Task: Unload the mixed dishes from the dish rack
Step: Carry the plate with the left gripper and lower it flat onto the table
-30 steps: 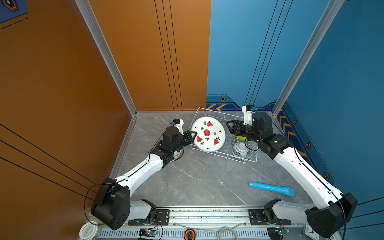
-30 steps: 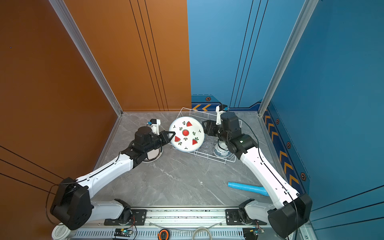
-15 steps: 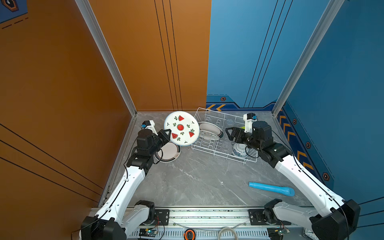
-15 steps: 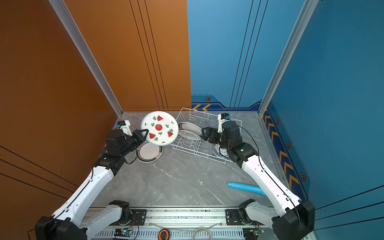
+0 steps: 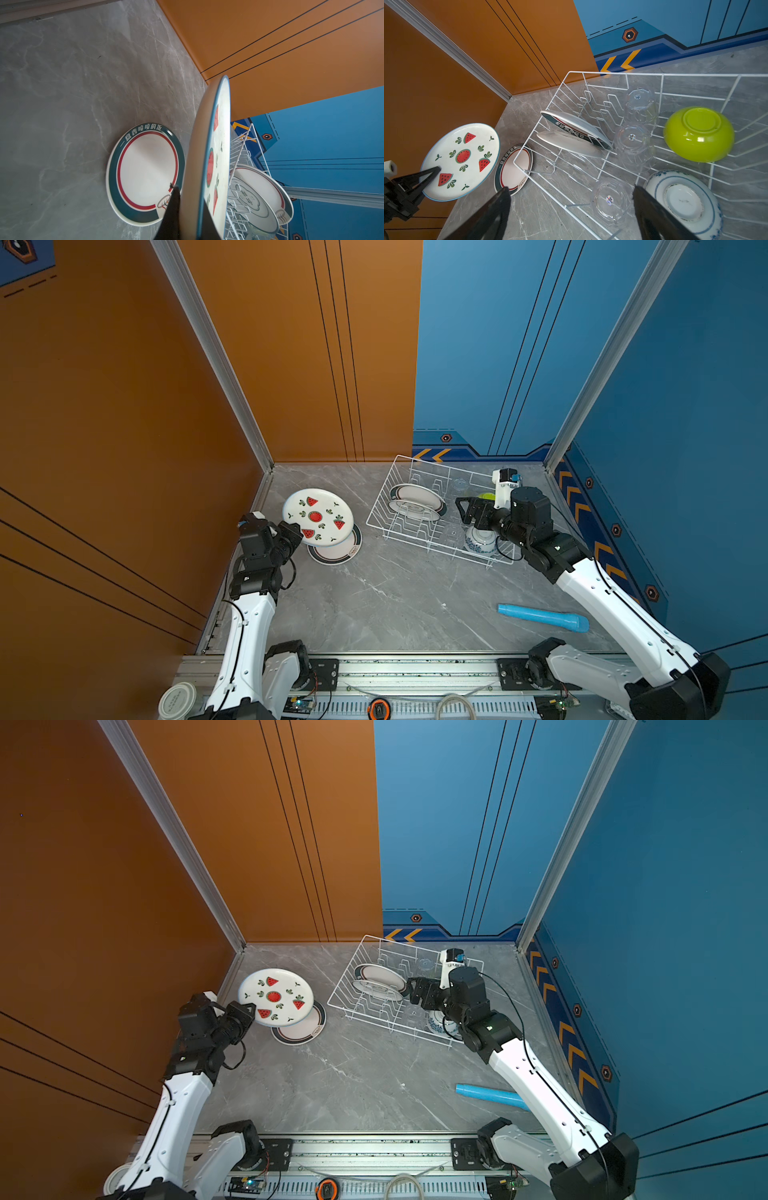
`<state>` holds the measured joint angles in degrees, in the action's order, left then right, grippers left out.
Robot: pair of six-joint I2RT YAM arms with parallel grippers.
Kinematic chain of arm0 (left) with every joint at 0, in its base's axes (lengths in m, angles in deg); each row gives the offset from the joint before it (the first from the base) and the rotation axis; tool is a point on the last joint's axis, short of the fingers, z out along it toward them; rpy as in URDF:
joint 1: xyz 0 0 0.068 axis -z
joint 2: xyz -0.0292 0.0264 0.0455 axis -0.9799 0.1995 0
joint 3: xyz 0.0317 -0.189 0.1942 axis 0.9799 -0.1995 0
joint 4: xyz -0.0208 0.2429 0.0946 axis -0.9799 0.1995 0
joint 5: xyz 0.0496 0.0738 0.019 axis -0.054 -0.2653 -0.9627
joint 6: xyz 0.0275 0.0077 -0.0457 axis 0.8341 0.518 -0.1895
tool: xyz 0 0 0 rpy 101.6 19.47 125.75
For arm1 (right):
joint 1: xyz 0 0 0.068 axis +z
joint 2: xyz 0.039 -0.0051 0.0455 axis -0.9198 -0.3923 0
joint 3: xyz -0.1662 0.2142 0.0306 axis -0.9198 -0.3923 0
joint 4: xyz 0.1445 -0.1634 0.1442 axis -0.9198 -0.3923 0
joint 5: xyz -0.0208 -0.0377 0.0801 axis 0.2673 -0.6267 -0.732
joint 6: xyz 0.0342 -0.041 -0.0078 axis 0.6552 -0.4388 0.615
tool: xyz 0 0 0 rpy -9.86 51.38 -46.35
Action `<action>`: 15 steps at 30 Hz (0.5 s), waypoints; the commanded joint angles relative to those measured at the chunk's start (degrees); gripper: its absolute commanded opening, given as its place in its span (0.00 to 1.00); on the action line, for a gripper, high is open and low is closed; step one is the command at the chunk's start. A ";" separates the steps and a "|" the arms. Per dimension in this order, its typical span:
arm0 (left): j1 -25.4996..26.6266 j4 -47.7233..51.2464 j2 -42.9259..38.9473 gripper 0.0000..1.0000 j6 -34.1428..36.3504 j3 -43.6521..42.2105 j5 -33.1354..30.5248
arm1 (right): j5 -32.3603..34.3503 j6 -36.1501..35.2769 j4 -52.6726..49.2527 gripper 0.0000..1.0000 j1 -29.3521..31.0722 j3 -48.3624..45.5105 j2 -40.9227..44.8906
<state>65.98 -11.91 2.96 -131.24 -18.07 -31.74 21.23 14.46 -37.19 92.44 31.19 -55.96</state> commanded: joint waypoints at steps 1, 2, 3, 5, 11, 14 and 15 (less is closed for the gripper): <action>-0.28 -4.53 -0.58 0.00 -1.23 -0.86 3.03 | 1.37 -1.18 0.65 0.93 0.12 -1.19 1.17; -0.31 -4.89 -0.44 0.00 -1.24 -1.33 2.79 | 1.35 -1.21 0.51 0.93 0.15 -1.32 1.17; -0.26 -5.31 -0.34 0.00 -1.24 -1.73 2.64 | 1.37 -1.18 0.49 0.93 0.09 -1.46 1.18; -0.23 -6.09 0.30 0.00 -1.41 -2.26 2.94 | 1.33 -1.01 0.34 0.93 0.04 -1.65 1.06; 0.41 -8.92 3.13 0.00 -2.67 -2.95 4.21 | 1.44 -0.66 0.01 0.93 0.04 -1.92 1.00; 1.02 -9.35 4.00 0.00 -2.47 -3.06 3.81 | 1.49 -0.65 -0.27 0.93 0.04 -1.98 1.09; 1.12 -9.60 4.17 0.00 -2.55 -3.15 3.86 | 1.54 -0.65 -0.34 0.93 0.04 -2.00 1.09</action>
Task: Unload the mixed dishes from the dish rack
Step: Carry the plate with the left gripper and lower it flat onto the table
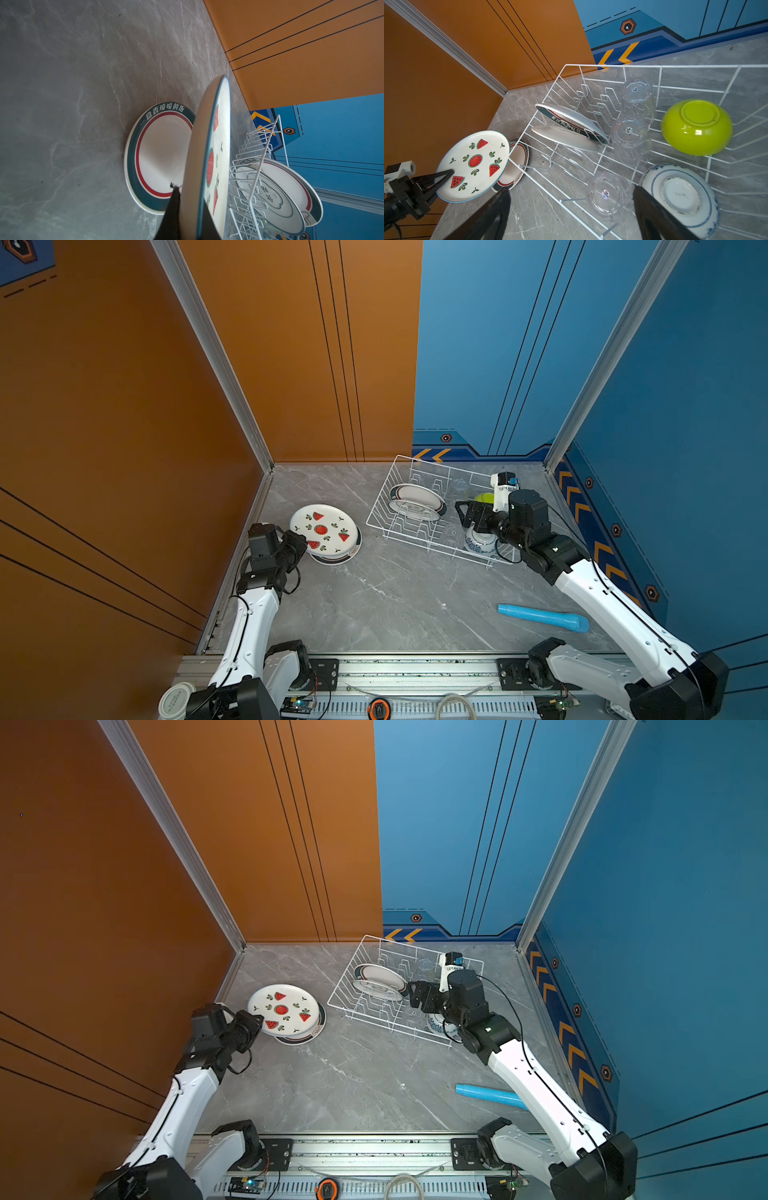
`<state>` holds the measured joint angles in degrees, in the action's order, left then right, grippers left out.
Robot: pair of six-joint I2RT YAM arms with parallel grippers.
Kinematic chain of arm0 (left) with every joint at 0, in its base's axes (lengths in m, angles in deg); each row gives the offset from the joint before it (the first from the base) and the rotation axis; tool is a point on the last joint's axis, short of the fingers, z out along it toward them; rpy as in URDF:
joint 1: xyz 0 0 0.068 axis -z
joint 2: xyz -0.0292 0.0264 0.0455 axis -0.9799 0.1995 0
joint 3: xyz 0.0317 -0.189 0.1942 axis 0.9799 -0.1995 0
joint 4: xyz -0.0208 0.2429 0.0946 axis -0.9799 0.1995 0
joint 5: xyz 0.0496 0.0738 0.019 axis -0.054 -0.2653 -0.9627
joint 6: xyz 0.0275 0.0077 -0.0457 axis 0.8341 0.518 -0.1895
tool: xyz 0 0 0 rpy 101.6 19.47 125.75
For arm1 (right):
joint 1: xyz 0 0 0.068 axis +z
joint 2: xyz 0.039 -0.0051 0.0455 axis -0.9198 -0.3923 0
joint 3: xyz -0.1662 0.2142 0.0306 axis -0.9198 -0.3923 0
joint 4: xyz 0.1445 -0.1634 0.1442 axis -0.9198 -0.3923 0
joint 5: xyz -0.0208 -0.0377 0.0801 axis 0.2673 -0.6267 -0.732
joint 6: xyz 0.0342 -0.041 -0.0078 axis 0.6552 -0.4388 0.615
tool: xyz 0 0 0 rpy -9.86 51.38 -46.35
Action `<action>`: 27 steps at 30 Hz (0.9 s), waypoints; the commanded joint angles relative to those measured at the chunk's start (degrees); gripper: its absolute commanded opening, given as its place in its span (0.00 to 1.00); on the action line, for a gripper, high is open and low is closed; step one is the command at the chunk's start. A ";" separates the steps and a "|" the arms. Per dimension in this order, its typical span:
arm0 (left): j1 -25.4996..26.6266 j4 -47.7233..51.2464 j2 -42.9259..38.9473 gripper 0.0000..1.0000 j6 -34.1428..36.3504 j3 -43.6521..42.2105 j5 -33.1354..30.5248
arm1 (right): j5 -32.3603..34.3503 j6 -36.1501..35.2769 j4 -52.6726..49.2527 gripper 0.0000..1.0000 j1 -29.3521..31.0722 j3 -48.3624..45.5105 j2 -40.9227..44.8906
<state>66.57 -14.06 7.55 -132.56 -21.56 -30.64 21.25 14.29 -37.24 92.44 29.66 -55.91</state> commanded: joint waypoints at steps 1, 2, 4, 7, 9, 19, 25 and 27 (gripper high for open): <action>0.63 -7.76 -0.08 0.00 -1.41 0.17 2.80 | 1.57 -0.48 -0.33 0.93 0.04 -0.48 1.06; 0.78 -8.10 0.27 0.00 -1.59 0.06 2.82 | 1.60 -0.48 -0.33 0.93 0.03 -0.51 1.04; 1.27 -8.79 1.03 0.00 -1.61 0.02 2.79 | 1.69 -0.48 -0.52 0.93 -0.05 -0.54 0.96; 1.96 -9.39 2.28 0.00 -1.64 -0.07 2.30 | 1.64 -0.40 -0.68 0.93 -0.03 -0.48 0.63; 2.36 -9.91 3.17 0.00 -1.69 -0.08 2.25 | 1.59 -0.39 -0.77 0.93 -0.05 -0.49 0.43; 3.72 -13.19 7.51 0.00 -1.94 -0.47 2.16 | 1.78 -0.47 -1.20 0.93 -0.05 -0.47 0.43; 3.91 -15.18 9.81 0.00 -1.45 -1.08 2.74 | 1.66 -0.57 -1.37 0.93 -0.05 -0.21 -0.10; 3.92 -15.70 10.72 0.00 -1.33 -1.13 3.10 | 1.70 -0.57 -1.38 0.93 -0.05 -0.17 -0.32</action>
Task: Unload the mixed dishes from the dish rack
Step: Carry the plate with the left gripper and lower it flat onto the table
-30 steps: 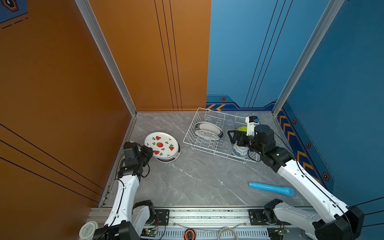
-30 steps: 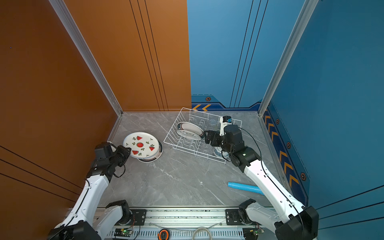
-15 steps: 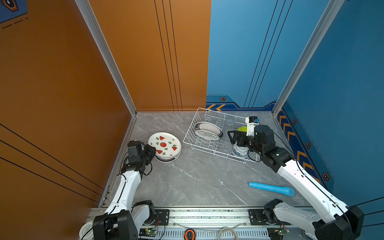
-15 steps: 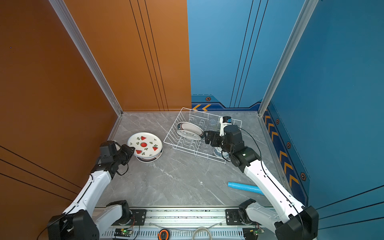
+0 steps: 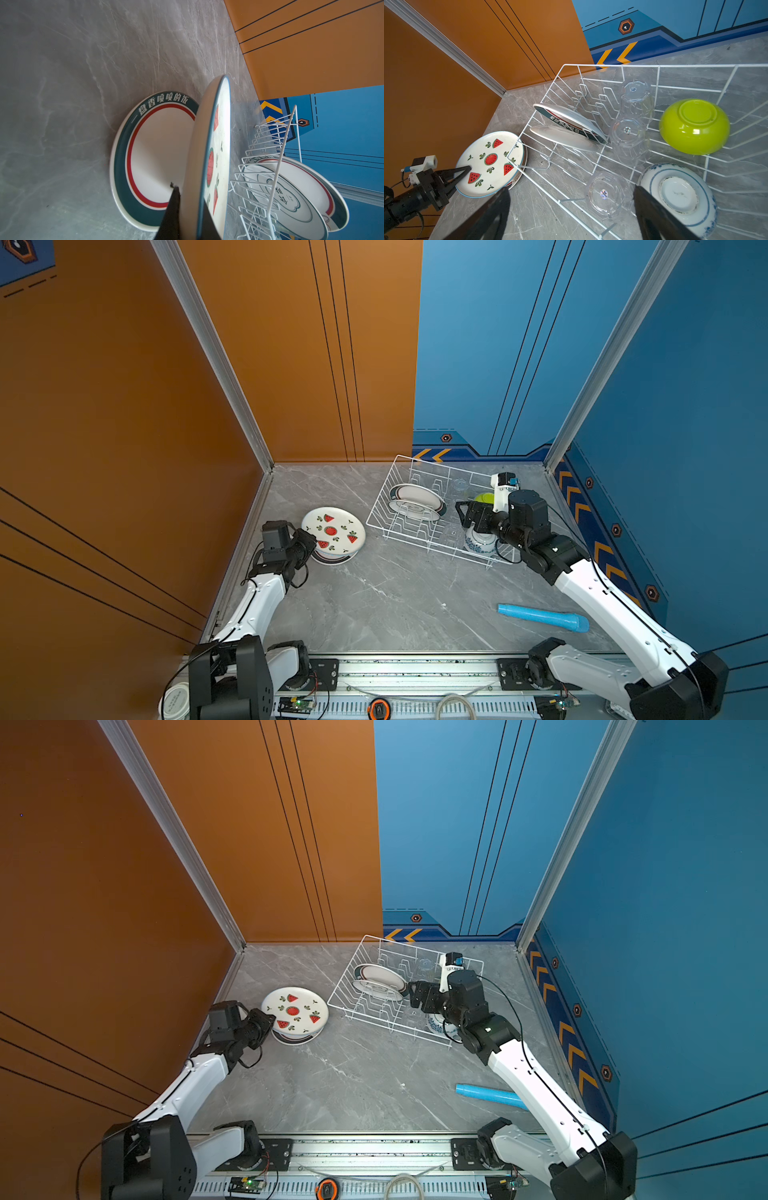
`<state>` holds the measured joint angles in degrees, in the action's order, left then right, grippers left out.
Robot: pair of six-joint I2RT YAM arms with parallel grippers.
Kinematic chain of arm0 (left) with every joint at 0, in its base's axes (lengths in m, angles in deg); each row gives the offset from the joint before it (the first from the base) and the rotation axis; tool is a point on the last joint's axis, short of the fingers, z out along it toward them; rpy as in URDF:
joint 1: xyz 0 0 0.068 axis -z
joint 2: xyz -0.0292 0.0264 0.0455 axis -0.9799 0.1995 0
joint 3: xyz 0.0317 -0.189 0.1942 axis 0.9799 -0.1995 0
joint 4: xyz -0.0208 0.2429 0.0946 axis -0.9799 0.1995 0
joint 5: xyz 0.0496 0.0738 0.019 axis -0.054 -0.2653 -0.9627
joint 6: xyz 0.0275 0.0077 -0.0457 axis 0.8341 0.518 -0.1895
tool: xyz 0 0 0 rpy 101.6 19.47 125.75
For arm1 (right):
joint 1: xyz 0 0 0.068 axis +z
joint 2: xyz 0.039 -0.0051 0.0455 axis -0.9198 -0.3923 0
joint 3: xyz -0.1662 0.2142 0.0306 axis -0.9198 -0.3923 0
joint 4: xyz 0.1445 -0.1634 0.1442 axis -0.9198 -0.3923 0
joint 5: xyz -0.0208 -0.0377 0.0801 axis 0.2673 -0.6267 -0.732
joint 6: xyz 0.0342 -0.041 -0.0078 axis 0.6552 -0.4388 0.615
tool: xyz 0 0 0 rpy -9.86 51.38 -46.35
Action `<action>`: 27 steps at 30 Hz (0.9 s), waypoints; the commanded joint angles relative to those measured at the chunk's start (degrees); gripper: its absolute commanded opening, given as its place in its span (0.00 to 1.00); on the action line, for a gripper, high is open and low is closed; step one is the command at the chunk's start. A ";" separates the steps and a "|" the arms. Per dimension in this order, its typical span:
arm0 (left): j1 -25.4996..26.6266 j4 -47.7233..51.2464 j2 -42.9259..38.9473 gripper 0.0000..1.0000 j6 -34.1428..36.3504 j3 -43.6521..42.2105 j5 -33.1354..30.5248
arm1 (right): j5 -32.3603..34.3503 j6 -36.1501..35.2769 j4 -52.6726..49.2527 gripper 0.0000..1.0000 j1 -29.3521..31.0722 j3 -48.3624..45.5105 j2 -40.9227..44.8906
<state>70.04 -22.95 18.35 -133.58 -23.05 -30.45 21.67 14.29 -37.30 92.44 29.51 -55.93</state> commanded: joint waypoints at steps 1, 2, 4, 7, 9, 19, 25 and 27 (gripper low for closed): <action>0.45 -7.18 0.50 0.00 -0.35 0.31 3.32 | 1.22 -0.56 -1.33 0.93 -0.05 0.12 -0.47; 0.51 -7.55 1.06 0.00 -0.47 0.26 3.69 | 1.20 -0.56 -1.39 0.93 -0.04 0.25 -0.60; 0.58 -7.98 2.05 0.00 -0.48 0.16 4.18 | 1.06 -0.56 -1.55 0.93 -0.05 0.46 -0.91; 0.77 -8.07 2.97 0.00 0.19 0.18 4.35 | 1.11 -0.49 -1.65 0.93 -0.01 0.64 -1.24; 0.84 -8.13 3.16 0.00 0.40 -0.03 4.30 | 1.08 -0.48 -1.67 0.93 0.04 0.73 -1.39; 0.31 -5.25 3.83 0.07 1.62 -0.44 3.40 | 1.51 -0.82 -2.37 0.93 0.04 1.26 -1.75; -0.19 -4.15 3.74 0.48 1.67 -1.13 3.63 | 1.64 -1.17 -2.45 0.93 -0.03 1.79 -2.17; -0.52 -3.58 3.34 0.62 2.03 -1.18 4.54 | 1.75 -1.27 -2.63 0.93 -0.05 2.04 -2.48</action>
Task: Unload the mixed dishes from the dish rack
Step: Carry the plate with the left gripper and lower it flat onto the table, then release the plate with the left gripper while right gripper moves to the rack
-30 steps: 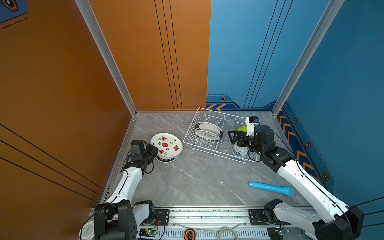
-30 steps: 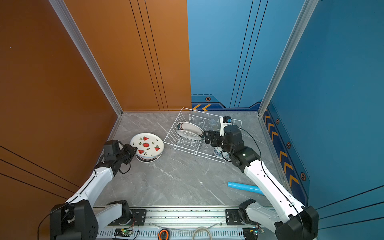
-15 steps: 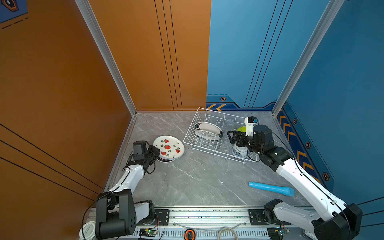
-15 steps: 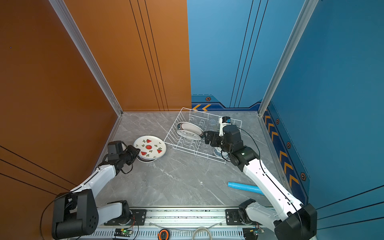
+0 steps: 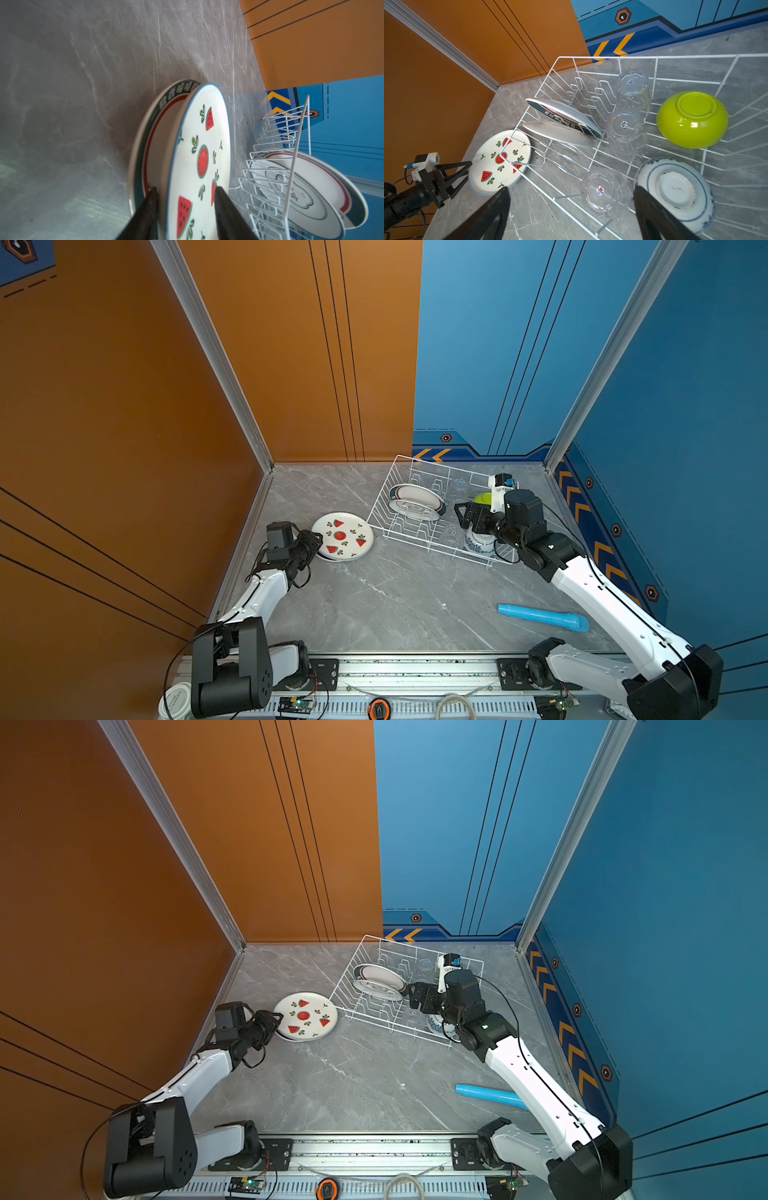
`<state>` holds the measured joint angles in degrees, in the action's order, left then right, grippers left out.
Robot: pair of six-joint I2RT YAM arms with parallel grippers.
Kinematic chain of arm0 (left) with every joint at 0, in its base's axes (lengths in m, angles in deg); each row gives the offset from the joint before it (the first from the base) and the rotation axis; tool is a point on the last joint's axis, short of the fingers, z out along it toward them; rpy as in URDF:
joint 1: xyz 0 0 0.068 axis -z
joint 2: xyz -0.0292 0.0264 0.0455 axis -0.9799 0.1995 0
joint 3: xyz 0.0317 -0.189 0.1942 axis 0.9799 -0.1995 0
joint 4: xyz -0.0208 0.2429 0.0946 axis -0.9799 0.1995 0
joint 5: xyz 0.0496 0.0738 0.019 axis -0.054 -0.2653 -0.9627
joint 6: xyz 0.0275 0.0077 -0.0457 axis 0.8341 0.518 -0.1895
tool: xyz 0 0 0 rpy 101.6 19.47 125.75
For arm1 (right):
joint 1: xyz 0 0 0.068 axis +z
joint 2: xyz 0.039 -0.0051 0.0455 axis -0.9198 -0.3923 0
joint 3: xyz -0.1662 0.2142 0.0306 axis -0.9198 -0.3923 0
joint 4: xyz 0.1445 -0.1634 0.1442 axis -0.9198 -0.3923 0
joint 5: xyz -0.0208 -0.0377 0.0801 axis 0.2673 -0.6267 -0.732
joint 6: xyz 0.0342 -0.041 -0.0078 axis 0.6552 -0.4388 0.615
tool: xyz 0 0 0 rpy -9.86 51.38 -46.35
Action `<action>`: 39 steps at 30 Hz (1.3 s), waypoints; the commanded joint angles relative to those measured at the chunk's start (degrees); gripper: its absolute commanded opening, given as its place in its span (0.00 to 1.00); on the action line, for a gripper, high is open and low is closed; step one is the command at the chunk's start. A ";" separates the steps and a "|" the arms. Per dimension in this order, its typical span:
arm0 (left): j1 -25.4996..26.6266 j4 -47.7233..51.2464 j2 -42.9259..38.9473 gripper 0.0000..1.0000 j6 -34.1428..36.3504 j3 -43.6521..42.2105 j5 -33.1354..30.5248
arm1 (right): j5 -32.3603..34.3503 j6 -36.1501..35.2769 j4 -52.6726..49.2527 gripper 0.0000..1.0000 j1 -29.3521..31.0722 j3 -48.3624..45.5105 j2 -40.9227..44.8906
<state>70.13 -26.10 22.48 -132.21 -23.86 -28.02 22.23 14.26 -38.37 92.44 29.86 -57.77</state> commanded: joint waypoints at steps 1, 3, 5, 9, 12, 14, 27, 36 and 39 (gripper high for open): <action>-0.68 -0.03 -1.15 0.66 1.07 -0.48 2.03 | 1.12 -1.25 -1.58 0.93 -0.05 1.78 -0.78; -0.96 1.27 -1.91 0.72 1.79 -0.74 1.34 | 1.09 -1.28 -1.57 0.93 -0.05 1.96 -1.04; -1.18 2.07 -2.72 0.78 2.28 -1.27 0.59 | 0.98 -1.34 -1.56 0.93 -0.05 2.15 -1.27; -1.59 2.24 -4.01 0.81 2.49 -2.08 0.72 | 0.80 -1.33 -1.58 0.93 -0.05 2.05 -1.58; -1.61 2.56 -4.98 0.83 2.53 -2.30 0.77 | 0.61 -1.33 -1.62 0.93 0.04 1.79 -1.65; -1.63 2.71 -5.73 0.84 2.43 -2.40 0.81 | 0.63 -1.33 -1.66 0.93 0.10 1.73 -1.75; 3.10 2.97 -14.01 0.98 2.26 -2.90 2.10 | 6.43 -10.37 -6.02 0.93 6.48 8.30 -12.56; 17.16 9.94 -17.45 0.98 9.64 2.68 -5.89 | 12.94 -18.35 -11.07 0.65 10.04 18.93 -22.69; 21.35 10.22 -17.96 0.98 12.01 3.93 -6.80 | 13.16 -19.99 -12.44 0.54 10.14 22.38 -26.15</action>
<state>89.02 -18.08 5.52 -124.36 -21.94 -32.00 32.77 -2.65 -47.20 102.34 49.34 -81.88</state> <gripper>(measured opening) 0.982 0.557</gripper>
